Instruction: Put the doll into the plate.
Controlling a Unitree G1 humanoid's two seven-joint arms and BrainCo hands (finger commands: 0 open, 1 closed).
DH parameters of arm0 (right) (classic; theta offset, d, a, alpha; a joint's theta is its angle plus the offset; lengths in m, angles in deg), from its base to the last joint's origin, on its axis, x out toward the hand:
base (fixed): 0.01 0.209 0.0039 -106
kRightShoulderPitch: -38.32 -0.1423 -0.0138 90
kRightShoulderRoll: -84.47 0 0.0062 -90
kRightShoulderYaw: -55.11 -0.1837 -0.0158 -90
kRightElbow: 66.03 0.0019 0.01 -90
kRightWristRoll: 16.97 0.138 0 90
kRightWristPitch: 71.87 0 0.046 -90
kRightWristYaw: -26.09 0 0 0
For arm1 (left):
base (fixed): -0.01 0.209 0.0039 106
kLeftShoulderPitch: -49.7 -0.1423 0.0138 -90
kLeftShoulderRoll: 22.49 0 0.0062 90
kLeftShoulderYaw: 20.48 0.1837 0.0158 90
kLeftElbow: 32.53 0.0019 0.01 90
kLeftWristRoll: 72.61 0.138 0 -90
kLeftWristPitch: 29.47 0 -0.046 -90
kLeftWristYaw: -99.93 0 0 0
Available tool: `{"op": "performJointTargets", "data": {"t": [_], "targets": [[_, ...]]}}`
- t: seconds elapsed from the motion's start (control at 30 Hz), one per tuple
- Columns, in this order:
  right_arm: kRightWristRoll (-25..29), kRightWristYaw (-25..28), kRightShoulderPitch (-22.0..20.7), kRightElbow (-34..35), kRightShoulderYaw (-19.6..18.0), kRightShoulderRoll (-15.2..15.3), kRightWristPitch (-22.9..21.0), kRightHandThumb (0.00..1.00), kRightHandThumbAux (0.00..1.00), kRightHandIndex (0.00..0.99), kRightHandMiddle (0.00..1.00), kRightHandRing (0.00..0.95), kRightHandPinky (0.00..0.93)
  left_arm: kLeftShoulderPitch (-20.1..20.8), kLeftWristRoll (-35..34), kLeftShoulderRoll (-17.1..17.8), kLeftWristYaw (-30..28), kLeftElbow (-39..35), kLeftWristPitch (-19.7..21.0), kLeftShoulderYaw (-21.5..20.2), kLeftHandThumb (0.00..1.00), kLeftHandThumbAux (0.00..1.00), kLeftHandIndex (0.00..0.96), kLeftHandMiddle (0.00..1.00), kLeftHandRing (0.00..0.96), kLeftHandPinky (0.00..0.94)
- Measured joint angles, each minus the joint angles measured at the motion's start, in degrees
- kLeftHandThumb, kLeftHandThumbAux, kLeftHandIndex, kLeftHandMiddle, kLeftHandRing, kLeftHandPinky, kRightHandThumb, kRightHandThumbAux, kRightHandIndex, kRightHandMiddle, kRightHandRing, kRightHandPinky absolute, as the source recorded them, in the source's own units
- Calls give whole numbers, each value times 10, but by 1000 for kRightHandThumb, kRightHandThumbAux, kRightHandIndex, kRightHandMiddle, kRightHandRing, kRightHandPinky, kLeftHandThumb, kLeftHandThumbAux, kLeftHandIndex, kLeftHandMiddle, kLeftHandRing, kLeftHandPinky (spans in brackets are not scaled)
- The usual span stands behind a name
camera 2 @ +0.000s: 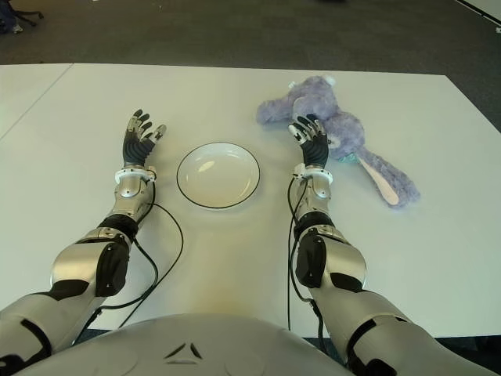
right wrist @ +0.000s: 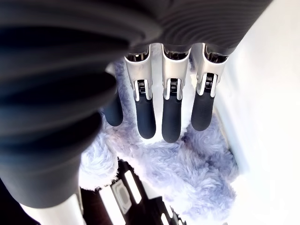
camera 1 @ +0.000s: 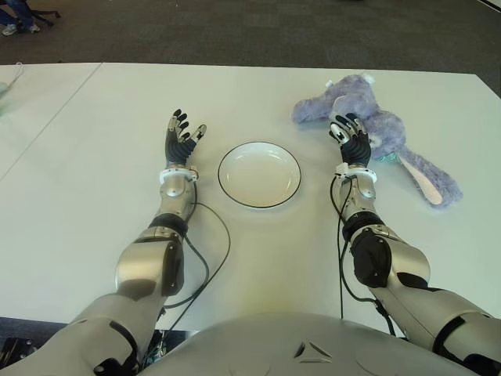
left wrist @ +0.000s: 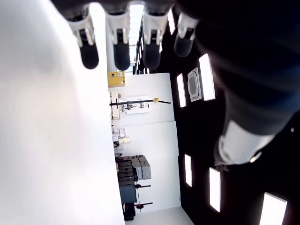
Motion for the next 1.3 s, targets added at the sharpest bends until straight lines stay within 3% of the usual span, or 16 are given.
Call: {"op": "performJointTargets", "data": {"t": [0.8, 1.3], "targets": [[0, 0, 0, 0, 1, 0, 1, 133, 839, 206, 271, 277, 273, 0, 0, 0, 0, 0, 0, -1, 193, 708, 62, 121, 123, 154], [-3, -10, 2, 3, 5, -2, 10, 73, 843, 198, 265, 269, 250, 0, 0, 0, 0, -1, 0, -1, 171, 717, 62, 121, 116, 141]]}}
